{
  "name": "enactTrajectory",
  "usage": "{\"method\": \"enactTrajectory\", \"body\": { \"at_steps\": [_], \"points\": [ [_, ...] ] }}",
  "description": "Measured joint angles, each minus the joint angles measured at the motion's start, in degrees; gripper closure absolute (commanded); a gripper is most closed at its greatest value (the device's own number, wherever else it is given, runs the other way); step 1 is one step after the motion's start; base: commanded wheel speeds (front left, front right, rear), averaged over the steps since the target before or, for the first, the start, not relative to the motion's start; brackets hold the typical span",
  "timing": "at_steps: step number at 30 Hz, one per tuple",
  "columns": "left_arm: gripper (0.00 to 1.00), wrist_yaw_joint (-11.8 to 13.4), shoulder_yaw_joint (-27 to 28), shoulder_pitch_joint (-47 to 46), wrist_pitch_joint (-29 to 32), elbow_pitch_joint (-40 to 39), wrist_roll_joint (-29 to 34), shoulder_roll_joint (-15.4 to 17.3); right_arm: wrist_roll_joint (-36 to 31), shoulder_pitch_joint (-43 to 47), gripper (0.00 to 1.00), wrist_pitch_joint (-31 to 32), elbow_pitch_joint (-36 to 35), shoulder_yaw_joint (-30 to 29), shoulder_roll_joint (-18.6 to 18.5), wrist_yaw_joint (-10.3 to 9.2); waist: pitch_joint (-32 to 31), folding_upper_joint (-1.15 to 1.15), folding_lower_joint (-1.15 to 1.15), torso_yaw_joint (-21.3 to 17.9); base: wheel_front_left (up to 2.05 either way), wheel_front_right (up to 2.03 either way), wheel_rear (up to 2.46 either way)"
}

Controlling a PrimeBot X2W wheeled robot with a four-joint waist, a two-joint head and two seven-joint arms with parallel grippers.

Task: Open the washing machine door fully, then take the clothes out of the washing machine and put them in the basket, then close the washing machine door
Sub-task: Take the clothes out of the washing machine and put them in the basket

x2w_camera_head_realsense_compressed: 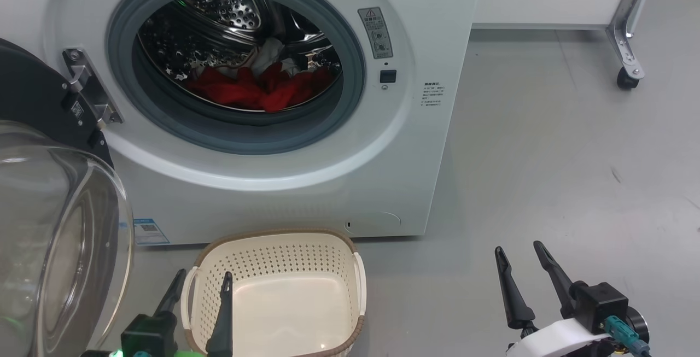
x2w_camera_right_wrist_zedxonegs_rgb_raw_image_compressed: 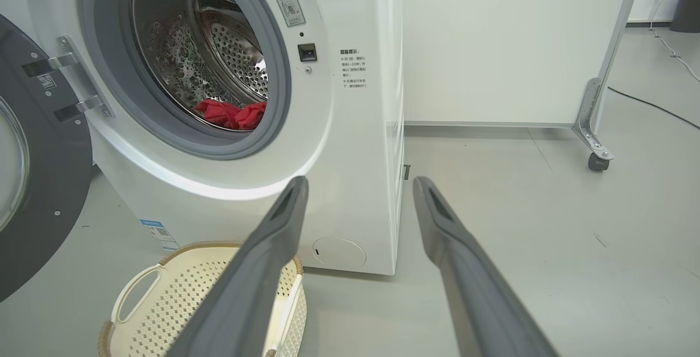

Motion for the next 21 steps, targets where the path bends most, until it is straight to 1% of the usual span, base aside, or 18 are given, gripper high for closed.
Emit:
{"method": "enactTrajectory", "body": {
  "at_steps": [5,12,17,21],
  "points": [
    [0.0,0.0,-0.5,-2.3,0.4,0.3,-0.4,-0.3,-0.1,-0.1,0.0,0.0,-1.5,0.6,0.0,0.01,2.4,0.0,0.0,-0.1,0.0,0.0,0.0],
    [0.0,-0.1,-1.4,-9.7,2.1,3.5,-3.2,-0.8,-0.8,-1.9,0.0,0.0,-3.2,1.6,0.0,0.01,7.2,0.0,0.0,-0.6,0.0,0.0,0.0],
    [0.0,-2.0,-1.7,-16.2,3.9,7.3,-5.2,-1.3,-1.1,-3.5,0.0,0.0,-4.2,2.8,0.0,0.02,11.0,0.0,0.0,-1.4,0.0,0.0,0.0],
    [0.0,-3.6,-1.6,-21.8,6.8,10.5,-5.9,-1.3,-1.1,-5.1,0.0,0.0,-5.1,3.6,0.0,0.19,14.1,0.0,0.0,-2.3,0.0,0.0,0.0]
  ]
}}
